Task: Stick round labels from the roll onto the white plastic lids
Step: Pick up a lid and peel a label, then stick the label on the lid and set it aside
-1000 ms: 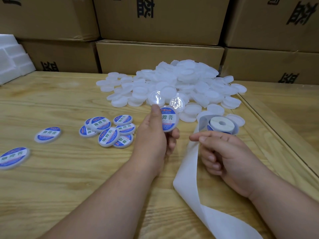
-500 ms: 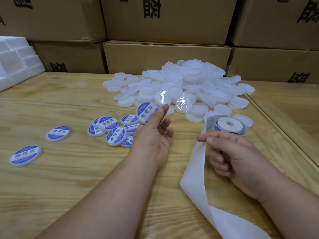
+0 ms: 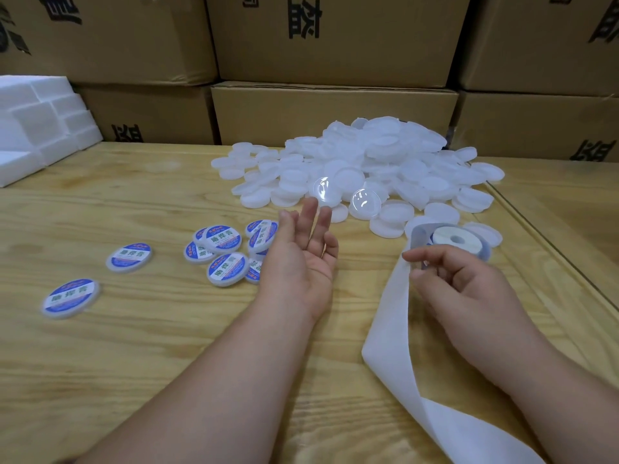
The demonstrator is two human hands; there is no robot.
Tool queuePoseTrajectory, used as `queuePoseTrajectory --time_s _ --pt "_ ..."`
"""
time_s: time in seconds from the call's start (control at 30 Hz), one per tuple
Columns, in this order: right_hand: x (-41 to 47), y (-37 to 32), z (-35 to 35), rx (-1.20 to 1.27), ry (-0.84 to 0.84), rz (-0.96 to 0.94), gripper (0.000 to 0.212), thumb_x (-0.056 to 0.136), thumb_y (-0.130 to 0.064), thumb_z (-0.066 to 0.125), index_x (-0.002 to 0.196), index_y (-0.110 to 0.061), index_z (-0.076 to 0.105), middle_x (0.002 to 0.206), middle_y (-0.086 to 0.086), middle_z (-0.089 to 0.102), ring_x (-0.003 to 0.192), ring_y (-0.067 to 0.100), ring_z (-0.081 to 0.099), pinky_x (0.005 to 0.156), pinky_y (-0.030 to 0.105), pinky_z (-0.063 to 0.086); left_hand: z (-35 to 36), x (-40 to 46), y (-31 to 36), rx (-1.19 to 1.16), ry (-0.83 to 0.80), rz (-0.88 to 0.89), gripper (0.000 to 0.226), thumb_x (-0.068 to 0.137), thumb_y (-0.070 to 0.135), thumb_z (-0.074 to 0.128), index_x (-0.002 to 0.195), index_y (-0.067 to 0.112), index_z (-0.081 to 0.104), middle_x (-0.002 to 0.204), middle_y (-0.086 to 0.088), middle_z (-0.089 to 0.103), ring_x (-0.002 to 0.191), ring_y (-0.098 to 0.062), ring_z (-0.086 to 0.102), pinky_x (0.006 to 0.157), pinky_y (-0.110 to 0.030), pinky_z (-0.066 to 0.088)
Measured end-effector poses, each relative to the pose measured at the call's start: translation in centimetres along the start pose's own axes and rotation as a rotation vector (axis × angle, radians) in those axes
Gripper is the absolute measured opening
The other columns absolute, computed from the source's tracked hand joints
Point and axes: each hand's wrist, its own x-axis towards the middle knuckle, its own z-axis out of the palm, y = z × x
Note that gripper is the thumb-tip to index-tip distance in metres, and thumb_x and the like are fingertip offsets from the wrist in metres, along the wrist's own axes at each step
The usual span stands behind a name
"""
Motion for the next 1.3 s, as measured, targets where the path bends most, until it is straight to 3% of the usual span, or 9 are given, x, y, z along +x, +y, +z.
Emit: queuePoseTrajectory --time_s 0.1,0.23,0.37,0.5,0.7,0.83,0.97,1.13,1.3 --pt "0.0 -0.3 0.1 -0.003 -0.03 0.012 0.018 0.096 -0.021 0.064 0.106 -0.033 0.072 0.069 -0.01 0.054 0.055 0.005 0.047 0.051 0.014 0.041 0.0 -0.5 -0.4 0.301 -0.079 0.071 0.019 0.105 0.031 0.049 0.114 0.018 0.06 0.101 -0.001 0.079 0.095 -0.015 0.076 0.075 -0.027 0.055" --pt "0.0 -0.1 0.2 -0.065 -0.007 0.019 0.013 0.094 -0.033 0.064 0.1 -0.032 0.076 0.06 -0.02 0.057 0.056 -0.001 0.052 0.056 0.009 0.04 -0.8 -1.3 -2.4 1.118 -0.245 0.414 0.02 0.102 0.018 0.051 0.11 0.029 0.066 0.109 0.012 0.075 0.107 0.002 0.065 0.096 -0.028 0.048" --pt "0.1 0.0 0.1 -0.038 0.043 0.047 0.019 0.094 -0.033 0.066 0.089 -0.019 0.078 0.064 -0.011 0.063 0.064 0.003 0.057 0.065 0.021 0.042 -1.0 -0.4 -3.9 1.65 -0.353 0.558 0.044 0.095 0.011 0.048 0.134 0.03 0.057 0.137 0.008 0.059 0.137 -0.016 0.046 0.113 -0.035 0.037" --pt "0.1 -0.1 -0.1 0.048 0.076 0.124 0.026 0.092 -0.034 0.067 0.08 -0.014 0.078 0.059 0.009 0.046 0.055 0.018 0.042 0.06 0.032 0.036 0.0 2.2 -4.5 1.843 -0.286 0.627 0.053 0.095 0.019 0.053 0.147 0.027 0.044 0.155 -0.002 0.041 0.15 -0.026 0.023 0.121 -0.041 0.024" --pt "0.2 0.0 0.0 0.055 0.057 0.121 0.025 0.093 -0.032 0.066 0.073 -0.023 0.078 0.059 0.02 0.058 0.056 0.016 0.051 0.059 0.029 0.041 1.7 6.8 -5.5 2.24 -0.317 0.537 0.08 0.075 0.081 0.035 0.147 0.061 0.007 0.17 0.006 -0.002 0.156 -0.029 -0.008 0.121 -0.063 0.003" --pt "0.4 0.6 -0.1 0.012 0.05 0.102 0.029 0.091 -0.028 0.066 0.075 -0.004 0.073 0.059 0.005 0.05 0.054 0.012 0.042 0.05 0.025 0.035 2.7 8.6 -6.1 2.347 -0.44 0.54 0.079 0.079 0.077 0.04 0.144 0.068 -0.004 0.168 0.01 -0.014 0.154 -0.024 -0.017 0.116 -0.07 -0.002" --pt "0.4 0.4 -0.1 0.033 0.052 0.111 0.025 0.089 -0.028 0.065 0.07 -0.017 0.078 0.058 0.006 0.062 0.051 0.004 0.047 0.049 0.014 0.037 3.9 9.5 -6.6 2.543 -0.63 0.625 0.075 0.091 0.06 0.043 0.143 0.069 -0.01 0.166 0.013 -0.023 0.152 -0.025 -0.024 0.111 -0.076 -0.009" --pt "0.3 0.2 -0.1 0.02 0.054 0.113 0.026 0.091 -0.025 0.067 0.069 -0.017 0.077 0.055 -0.006 0.057 0.05 0.003 0.046 0.048 0.014 0.036 4.5 9.3 -6.6 2.51 -0.785 0.456 0.074 0.082 0.069 0.042 0.147 0.066 0.007 0.167 0.013 -0.001 0.154 -0.02 -0.011 0.114 -0.073 -0.004" --pt "0.4 0.2 -0.3 0.003 0.079 0.123 0.026 0.092 -0.026 0.065 0.07 -0.018 0.077 0.047 -0.007 0.046 0.044 0.007 0.038 0.041 0.015 0.029 2.9 7.2 -5.5 2.382 -0.586 0.432 0.067 0.078 0.071 0.036 0.143 0.062 0.025 0.163 0.013 0.019 0.153 -0.015 0.002 0.116 -0.067 0.007"
